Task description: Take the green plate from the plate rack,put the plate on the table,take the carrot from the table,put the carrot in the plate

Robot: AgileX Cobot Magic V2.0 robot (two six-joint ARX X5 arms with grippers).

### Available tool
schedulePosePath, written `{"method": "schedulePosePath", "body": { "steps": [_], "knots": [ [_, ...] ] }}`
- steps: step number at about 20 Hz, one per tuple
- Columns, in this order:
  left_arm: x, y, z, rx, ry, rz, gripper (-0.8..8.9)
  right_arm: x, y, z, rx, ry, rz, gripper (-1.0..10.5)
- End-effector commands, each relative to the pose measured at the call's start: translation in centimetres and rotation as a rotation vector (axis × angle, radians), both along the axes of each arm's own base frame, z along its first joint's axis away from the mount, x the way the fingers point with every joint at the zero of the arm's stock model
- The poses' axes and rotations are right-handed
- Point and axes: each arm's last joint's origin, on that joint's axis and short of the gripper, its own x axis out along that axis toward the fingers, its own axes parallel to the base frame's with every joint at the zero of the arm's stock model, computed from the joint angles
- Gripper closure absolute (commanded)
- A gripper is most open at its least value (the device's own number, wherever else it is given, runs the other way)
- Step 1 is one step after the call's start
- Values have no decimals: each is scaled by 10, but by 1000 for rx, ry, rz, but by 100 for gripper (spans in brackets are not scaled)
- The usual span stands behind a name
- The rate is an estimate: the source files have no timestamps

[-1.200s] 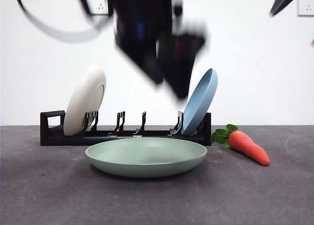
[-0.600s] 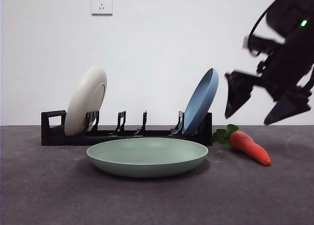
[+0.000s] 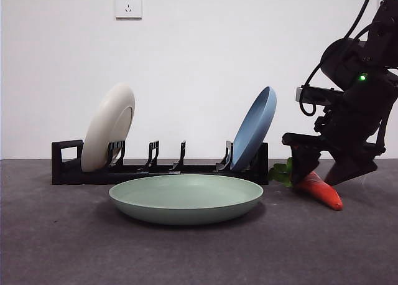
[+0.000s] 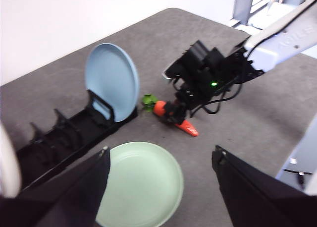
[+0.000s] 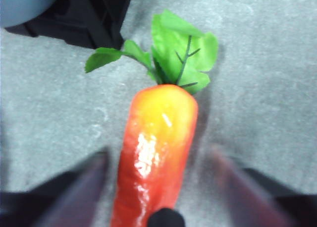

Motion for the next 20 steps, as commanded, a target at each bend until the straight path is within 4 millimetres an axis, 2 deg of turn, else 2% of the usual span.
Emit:
{"method": "schedulePosePath", "body": {
  "steps": [1,6,8,10,12,14,17,20],
  "knots": [
    [0,1,-1,9,2,18,468,1,1,-2,11,6,-10,958],
    [0,1,-1,11,3,18,468,-1,0,5,24,5,-23,959],
    [0,1,-1,17,-4,36,468,-11,2,25,27,-7,-12,959],
    [0,1,-1,19,-5,34,468,-29,9,55,49,-26,6,959],
    [0,1,-2,22,-4,34,468,-49,27,83,77,-80,70,959],
    [0,1,-2,24,-3,33,468,-66,52,98,121,-128,145,959],
    [0,1,-2,27,-4,32,467,-79,95,92,169,-136,253,959],
    [0,1,-2,32,0,30,468,-78,131,69,191,-157,330,959]
  ]
}}
